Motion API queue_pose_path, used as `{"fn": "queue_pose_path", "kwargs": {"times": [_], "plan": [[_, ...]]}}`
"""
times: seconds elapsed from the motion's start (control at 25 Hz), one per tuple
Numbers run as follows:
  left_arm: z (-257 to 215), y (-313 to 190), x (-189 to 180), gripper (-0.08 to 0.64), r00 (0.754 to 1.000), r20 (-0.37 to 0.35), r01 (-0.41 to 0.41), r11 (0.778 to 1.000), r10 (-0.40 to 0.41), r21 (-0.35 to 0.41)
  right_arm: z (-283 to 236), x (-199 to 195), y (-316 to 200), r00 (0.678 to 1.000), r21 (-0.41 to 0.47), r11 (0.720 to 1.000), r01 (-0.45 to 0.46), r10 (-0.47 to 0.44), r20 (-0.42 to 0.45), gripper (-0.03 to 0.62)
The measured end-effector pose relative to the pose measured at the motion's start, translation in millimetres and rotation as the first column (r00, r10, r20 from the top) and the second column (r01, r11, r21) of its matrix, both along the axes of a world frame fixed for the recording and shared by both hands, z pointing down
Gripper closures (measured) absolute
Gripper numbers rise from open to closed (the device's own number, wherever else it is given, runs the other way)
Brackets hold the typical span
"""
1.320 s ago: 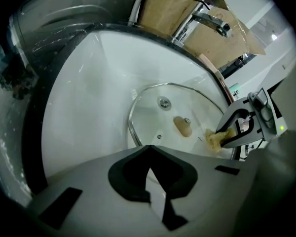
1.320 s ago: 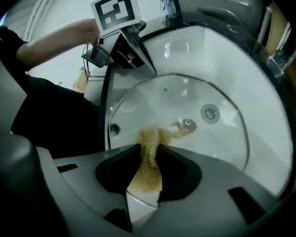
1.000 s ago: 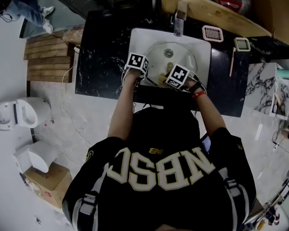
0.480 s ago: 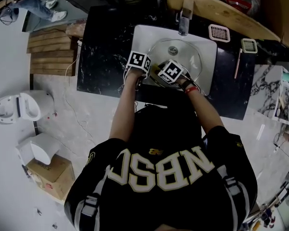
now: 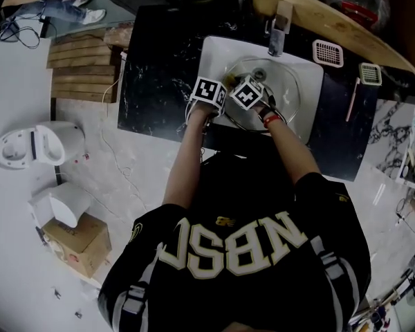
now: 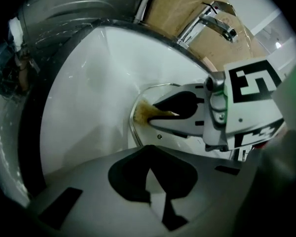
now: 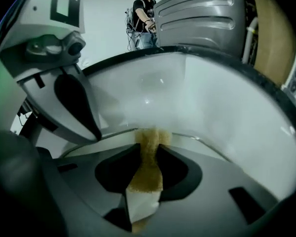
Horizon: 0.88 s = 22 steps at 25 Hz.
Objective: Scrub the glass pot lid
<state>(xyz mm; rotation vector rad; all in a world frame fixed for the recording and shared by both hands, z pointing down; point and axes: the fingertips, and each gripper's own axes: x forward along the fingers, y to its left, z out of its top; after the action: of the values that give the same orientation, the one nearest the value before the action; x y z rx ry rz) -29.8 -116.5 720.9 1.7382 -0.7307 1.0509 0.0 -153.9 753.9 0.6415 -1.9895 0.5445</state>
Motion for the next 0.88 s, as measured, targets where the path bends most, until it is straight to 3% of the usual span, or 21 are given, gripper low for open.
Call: {"fn": "queue_pose_path", "kwargs": {"times": [0.16,0.44,0.64,0.88], "plan": [[0,0,0,0.548,1.000,0.007,0.001,1.000,-0.001,0.006,5,11,-21,0.999,0.023,1.000,0.010,-0.009,-0.043,0.468],[2,4,8,0.548,0.999,0.016,-0.028,1.000,0.028,0.009,14,68,-42,0.983,0.083,0.996,-0.035,0.049,-0.177,0.468],[4,5,9,0.548,0.999,0.021,-0.029,1.000,0.029,0.011,12,110,-42,0.953,0.103,0.994,-0.022,0.051,-0.298,0.471],[5,4,9,0.548,0.999,0.020,-0.029,1.000,0.029,0.012,0,160,-25,0.893,0.056,0.998,-0.001,0.026,-0.449,0.477]]}}
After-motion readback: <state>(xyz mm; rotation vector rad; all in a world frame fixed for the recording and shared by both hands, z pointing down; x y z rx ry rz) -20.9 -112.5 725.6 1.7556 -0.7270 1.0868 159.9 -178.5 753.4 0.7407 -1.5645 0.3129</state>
